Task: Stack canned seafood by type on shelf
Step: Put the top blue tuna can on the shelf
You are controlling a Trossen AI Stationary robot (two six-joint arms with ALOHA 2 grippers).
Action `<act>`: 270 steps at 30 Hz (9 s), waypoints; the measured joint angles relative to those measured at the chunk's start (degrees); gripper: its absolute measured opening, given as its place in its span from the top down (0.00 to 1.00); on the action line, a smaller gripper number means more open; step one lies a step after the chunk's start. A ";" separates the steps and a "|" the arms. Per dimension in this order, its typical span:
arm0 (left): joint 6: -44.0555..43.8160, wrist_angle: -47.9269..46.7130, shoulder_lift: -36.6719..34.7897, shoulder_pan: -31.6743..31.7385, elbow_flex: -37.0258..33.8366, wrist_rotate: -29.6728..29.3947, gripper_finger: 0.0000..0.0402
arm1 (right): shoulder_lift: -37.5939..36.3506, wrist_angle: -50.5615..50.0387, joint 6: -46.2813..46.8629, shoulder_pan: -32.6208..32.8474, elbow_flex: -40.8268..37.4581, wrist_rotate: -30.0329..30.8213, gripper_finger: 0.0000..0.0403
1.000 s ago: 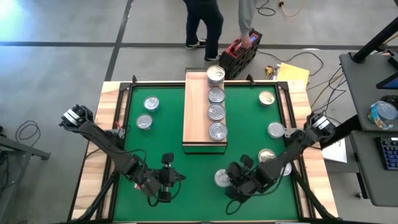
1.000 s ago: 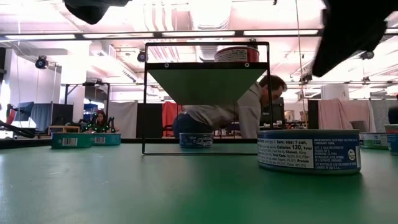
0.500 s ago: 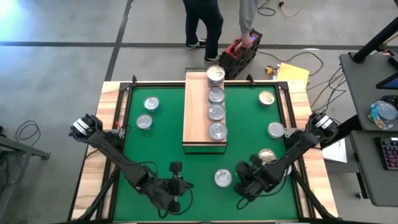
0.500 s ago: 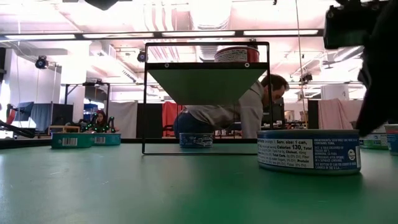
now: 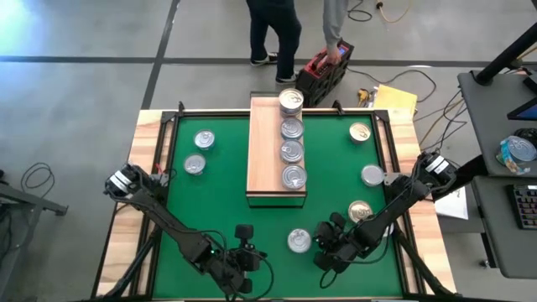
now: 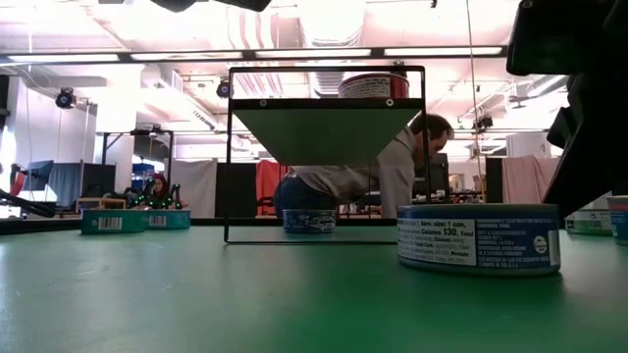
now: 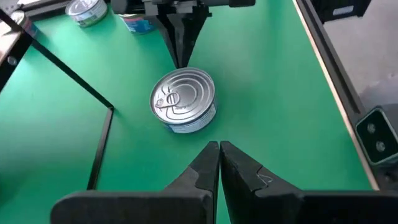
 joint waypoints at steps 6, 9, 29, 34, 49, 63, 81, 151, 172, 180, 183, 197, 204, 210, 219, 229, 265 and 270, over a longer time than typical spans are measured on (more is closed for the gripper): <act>-4.72 0.32 0.00 0.02 -1.01 -1.30 1.00 | 0.53 0.33 -1.11 0.00 0.00 0.73 0.97; -5.72 0.40 0.00 -0.05 -0.99 -1.32 1.00 | 0.41 0.17 -1.12 0.39 0.00 1.46 0.97; -6.18 6.65 2.06 0.11 -1.84 -1.51 1.00 | 0.59 0.46 2.85 0.68 0.00 3.50 0.97; -5.46 8.48 5.31 0.24 -1.36 -3.26 1.00 | 1.66 1.52 3.44 0.62 -0.02 4.40 0.97; -3.66 8.25 9.14 1.02 2.40 -4.30 1.00 | 0.73 4.09 -1.10 0.46 -0.02 4.38 0.97; -6.62 5.18 9.38 1.19 2.14 -3.56 1.00 | -4.68 -0.31 4.97 0.74 -0.81 -4.11 0.97; -3.75 10.22 12.86 4.54 2.42 -1.51 1.00 | -8.49 32.56 1.54 -7.83 -19.04 -14.01 0.97; -9.24 7.60 16.57 5.33 2.77 2.25 1.00 | 2.33 39.83 -30.52 -10.80 -7.52 -10.67 0.17; -10.07 8.65 17.24 4.94 2.97 2.11 1.00 | 12.52 33.68 -38.04 -10.54 4.68 -10.94 0.43; -7.07 6.90 15.54 2.74 4.93 2.09 1.00 | 12.86 28.67 -37.13 -9.98 7.37 -9.93 0.70; -6.48 3.58 15.52 2.01 7.13 2.12 1.00 | 11.74 28.29 -36.70 -9.49 7.02 -9.61 0.70; 3.86 -13.23 14.50 -2.34 20.30 -17.78 1.00 | 0.20 13.37 -35.50 -0.30 4.81 5.89 0.70; 11.84 -11.11 12.44 -1.55 19.89 -11.56 1.00 | -2.57 12.14 -38.20 2.51 4.75 7.56 0.70; 22.44 -7.30 7.89 -0.68 18.93 -2.26 1.00 | -3.90 11.77 -41.16 2.75 4.52 7.60 0.70; 29.87 28.40 -3.40 0.85 -3.56 4.76 1.00 | -3.86 13.75 -44.69 2.99 4.48 7.45 0.70; 23.53 38.03 -6.49 0.98 -13.73 -1.23 1.00 | -3.75 15.37 -45.77 2.99 4.46 7.47 0.70; 14.55 33.19 0.89 2.24 -6.18 -10.29 0.24 | -3.73 20.52 -52.50 0.93 4.47 10.54 0.70; 13.89 33.52 2.58 3.44 -5.01 -10.00 0.26 | -3.73 23.24 -55.95 0.94 4.48 10.59 0.70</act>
